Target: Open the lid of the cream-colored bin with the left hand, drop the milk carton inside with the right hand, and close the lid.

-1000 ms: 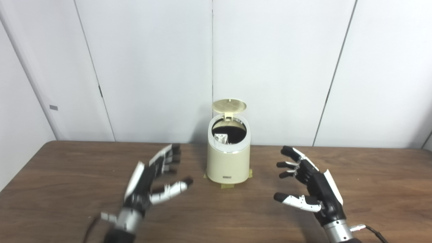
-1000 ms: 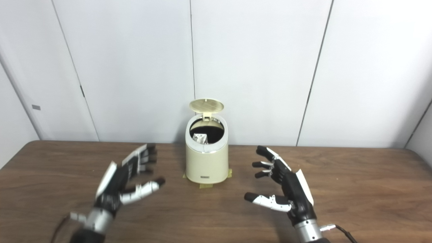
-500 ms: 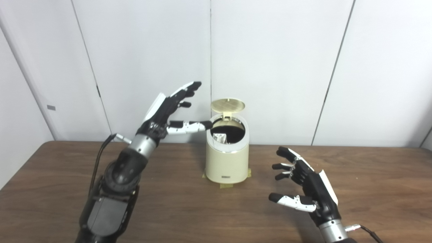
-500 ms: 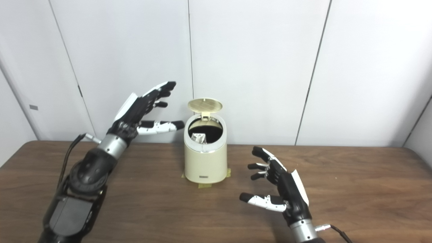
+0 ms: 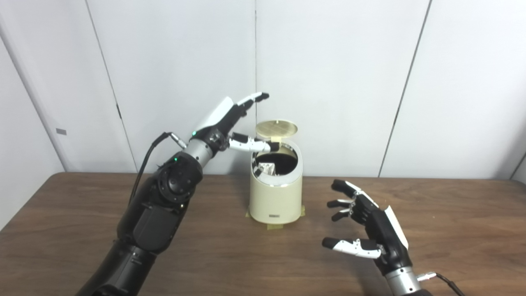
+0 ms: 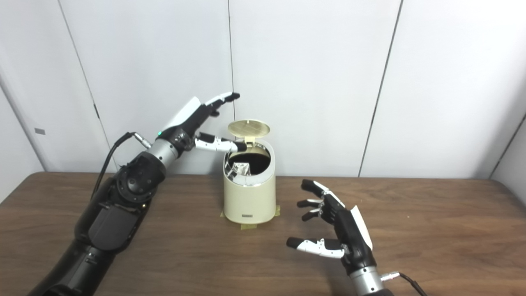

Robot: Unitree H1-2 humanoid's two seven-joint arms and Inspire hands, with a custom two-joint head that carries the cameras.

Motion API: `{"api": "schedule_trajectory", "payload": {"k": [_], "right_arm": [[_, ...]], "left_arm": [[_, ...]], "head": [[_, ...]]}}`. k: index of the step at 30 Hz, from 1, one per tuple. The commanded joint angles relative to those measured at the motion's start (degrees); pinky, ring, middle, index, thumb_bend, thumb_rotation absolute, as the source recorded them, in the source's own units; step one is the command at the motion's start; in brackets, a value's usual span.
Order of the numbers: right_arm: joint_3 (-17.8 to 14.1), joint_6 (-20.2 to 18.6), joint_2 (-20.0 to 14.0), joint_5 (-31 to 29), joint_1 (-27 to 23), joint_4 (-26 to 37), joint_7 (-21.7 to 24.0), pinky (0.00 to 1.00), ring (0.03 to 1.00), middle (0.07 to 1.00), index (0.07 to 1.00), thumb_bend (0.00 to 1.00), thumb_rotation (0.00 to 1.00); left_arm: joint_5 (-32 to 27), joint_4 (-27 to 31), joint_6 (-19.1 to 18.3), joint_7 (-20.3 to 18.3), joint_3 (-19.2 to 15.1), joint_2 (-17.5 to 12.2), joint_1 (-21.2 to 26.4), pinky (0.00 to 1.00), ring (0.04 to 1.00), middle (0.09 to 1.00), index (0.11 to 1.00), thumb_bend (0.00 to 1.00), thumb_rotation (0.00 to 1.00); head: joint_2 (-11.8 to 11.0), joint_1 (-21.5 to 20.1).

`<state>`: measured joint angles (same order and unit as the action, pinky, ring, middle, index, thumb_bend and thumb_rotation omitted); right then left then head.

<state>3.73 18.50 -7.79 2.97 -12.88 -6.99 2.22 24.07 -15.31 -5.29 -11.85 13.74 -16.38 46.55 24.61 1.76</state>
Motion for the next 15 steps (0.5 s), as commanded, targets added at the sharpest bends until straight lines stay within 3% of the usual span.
{"api": "schedule_trajectory", "payload": {"k": [1, 7, 15], "right_arm": [[-0.4, 0.9, 0.4, -0.2, -1.7, 2.4, 0.2, 0.52, 0.667, 0.824, 0.804, 0.76, 0.22], [-0.6, 1.1, 0.8, 0.0, -1.9, 2.0, 0.3, 0.51, 0.658, 0.818, 0.801, 0.75, 0.23], [-0.4, 1.3, 1.2, 1.7, -2.1, 1.4, -0.1, 0.49, 0.645, 0.815, 0.804, 0.76, 0.24]], "left_arm": [[0.8, 0.0, 1.1, -0.4, 0.2, -0.9, 4.5, 0.87, 0.979, 0.95, 0.927, 0.91, 0.36], [2.0, 1.8, 0.4, -4.1, 2.1, -2.0, 3.9, 0.86, 0.925, 0.859, 0.794, 0.9, 0.42], [1.1, 2.0, 1.6, -7.5, 2.5, -3.0, 3.6, 0.94, 0.933, 0.793, 0.716, 0.91, 0.41]], "head": [[0.1, 0.0], [0.1, -0.2], [-0.2, -0.4]]}}
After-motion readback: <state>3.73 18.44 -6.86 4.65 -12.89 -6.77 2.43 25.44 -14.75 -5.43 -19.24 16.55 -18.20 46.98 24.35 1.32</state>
